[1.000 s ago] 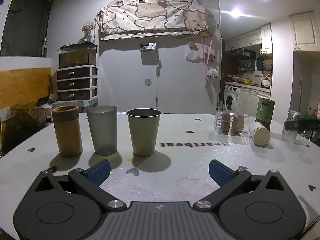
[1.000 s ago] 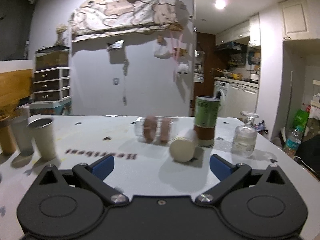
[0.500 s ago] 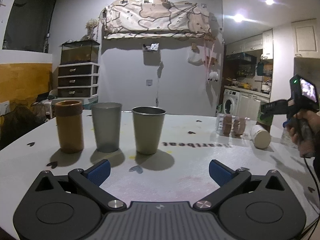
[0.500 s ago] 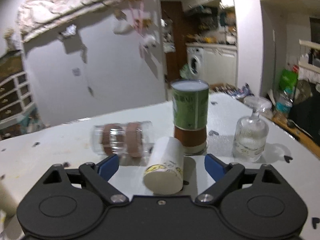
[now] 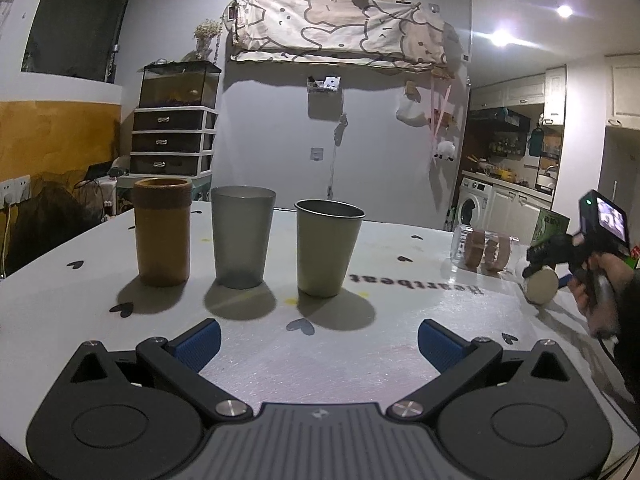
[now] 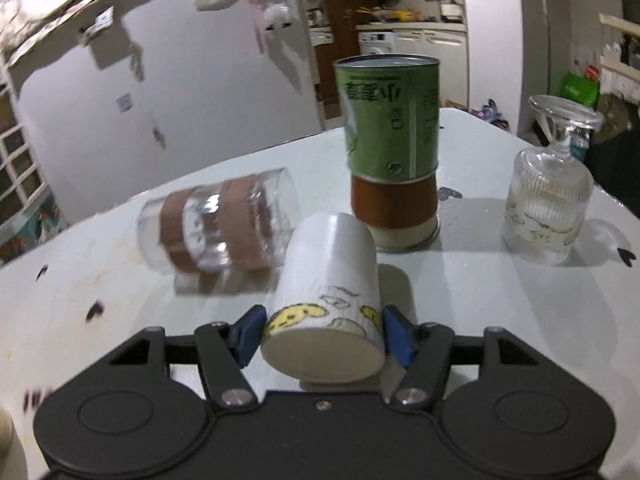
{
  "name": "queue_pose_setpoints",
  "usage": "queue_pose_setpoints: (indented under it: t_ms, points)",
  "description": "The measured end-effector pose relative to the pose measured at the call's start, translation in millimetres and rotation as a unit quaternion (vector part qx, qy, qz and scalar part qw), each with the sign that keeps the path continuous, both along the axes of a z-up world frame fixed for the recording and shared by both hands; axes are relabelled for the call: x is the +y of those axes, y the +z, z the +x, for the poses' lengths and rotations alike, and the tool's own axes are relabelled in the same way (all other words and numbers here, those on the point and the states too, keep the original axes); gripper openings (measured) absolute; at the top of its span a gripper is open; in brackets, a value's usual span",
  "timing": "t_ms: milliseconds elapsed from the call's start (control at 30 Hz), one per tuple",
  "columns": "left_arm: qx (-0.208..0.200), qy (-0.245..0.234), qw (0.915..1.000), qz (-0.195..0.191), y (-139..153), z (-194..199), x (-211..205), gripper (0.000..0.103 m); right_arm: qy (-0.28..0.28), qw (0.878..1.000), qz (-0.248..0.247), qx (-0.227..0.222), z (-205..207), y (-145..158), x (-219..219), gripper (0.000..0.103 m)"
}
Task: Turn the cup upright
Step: 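Move the right gripper to the lying white paper cup and grasp it, then lift the paper cup with the right gripper and rotate it toward the left gripper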
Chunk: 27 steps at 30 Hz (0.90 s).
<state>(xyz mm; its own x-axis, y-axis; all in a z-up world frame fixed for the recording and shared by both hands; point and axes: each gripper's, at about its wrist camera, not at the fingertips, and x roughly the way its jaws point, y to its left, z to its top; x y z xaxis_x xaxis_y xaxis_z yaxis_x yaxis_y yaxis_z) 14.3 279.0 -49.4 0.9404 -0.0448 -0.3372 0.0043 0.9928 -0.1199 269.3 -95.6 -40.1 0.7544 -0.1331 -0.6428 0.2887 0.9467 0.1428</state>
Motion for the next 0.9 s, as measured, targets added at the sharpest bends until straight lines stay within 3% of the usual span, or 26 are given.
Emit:
queue_pose_setpoints:
  t_ms: [200, 400, 500, 633, 900]
  points:
    - [0.006, -0.004, 1.0, -0.007, -1.8, 2.6, 0.9, 0.103, 0.084, 0.996, -0.004, -0.013, -65.3, -1.8, 33.8, 0.064]
    - [0.007, -0.016, 0.9998, -0.006, -1.0, 6.2, -4.5, 0.103, 0.21, 0.977, 0.005, -0.029, -134.1, -3.0, 80.2, 0.064]
    - [0.007, -0.025, 0.9997, -0.001, 2.5, 12.8, -7.8, 0.103, 0.289, 0.957, 0.009, -0.034, -160.8, -2.5, 106.9, 0.064]
    - [0.011, -0.041, 0.9991, 0.005, 8.1, 31.5, -10.7, 0.103, 0.392, 0.918, -0.023, -0.051, -194.9, -1.7, 143.7, 0.064]
    - [0.083, -0.092, 0.9922, -0.015, 2.3, 85.8, -12.2, 0.103, 0.514, 0.851, -0.073, -0.077, -245.4, 2.0, 175.5, 0.064]
